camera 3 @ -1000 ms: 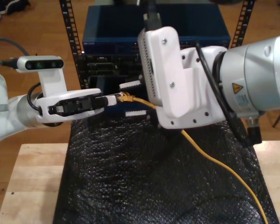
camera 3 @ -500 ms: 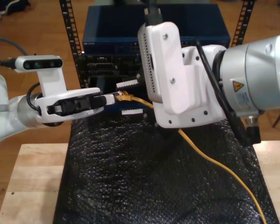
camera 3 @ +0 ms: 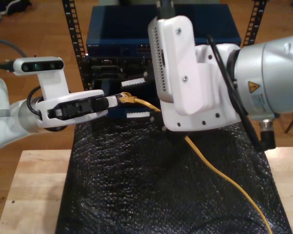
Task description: Grab the cable and plug it in
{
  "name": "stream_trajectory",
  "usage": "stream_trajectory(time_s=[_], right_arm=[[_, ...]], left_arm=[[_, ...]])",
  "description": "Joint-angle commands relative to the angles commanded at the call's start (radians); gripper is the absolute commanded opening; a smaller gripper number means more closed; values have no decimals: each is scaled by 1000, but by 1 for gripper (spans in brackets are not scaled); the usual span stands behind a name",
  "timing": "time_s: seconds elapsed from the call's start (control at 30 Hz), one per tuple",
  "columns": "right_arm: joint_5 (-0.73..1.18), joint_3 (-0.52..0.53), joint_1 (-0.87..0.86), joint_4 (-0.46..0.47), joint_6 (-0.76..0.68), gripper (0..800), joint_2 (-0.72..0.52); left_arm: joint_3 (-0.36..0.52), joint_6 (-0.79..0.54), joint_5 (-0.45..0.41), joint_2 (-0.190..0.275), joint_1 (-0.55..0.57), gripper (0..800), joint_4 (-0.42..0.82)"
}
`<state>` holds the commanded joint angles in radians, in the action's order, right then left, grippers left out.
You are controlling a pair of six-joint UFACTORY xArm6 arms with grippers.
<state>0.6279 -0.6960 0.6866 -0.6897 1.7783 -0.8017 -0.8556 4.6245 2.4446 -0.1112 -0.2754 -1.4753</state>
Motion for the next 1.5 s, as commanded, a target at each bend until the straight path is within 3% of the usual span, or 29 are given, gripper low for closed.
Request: stream_trajectory(time_s=[0.33,0.6,1.5], right_arm=[[-5,2,0,0,-2,381,-3],[-5,3,0,-8,-2,304,-3],[-9,5,-2,-34,0,224,3]], left_arm=[[2,0,9,0,0,2,0],[2,0,9,0,0,2,2],[0,0,17,0,3,2,0]])
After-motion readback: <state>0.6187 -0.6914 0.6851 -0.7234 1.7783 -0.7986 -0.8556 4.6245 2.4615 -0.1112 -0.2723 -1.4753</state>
